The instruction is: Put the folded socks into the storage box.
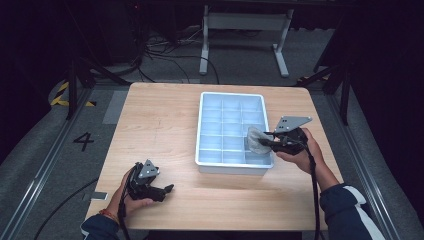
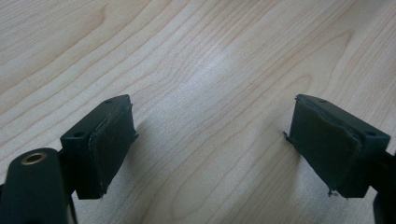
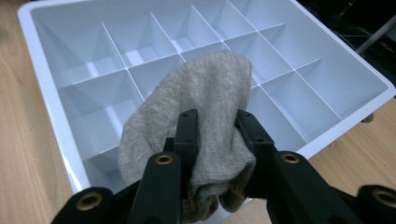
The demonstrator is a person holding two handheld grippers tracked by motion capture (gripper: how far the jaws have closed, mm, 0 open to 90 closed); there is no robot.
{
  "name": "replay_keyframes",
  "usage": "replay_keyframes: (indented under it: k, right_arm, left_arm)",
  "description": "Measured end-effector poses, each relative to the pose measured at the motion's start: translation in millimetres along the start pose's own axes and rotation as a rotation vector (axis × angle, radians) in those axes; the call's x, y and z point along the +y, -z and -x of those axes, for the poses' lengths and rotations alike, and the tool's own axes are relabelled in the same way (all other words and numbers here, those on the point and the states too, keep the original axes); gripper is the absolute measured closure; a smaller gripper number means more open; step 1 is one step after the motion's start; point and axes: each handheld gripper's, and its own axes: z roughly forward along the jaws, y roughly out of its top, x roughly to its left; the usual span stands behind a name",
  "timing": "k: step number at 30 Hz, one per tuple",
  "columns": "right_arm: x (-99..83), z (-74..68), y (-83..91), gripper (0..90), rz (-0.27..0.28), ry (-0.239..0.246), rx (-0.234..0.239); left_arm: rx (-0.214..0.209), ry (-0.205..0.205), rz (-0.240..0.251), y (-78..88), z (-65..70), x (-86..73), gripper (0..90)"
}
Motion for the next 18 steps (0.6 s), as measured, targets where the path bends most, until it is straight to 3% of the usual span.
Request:
replay_keyframes:
  k: [11, 18]
  right_arm:
    - [5.5, 2.6, -21.2, 73.6, -0.098, 0.059, -0.03]
    - [4.9, 1.3, -33.1, 73.5, -0.154, 0.071, -0.043]
  left_arm:
    - [0.0, 0.0, 0.0, 0.0, 0.0, 0.0, 14.6]
    - [0.0, 0.0, 0.0, 0.0, 0.0, 0.0, 14.6]
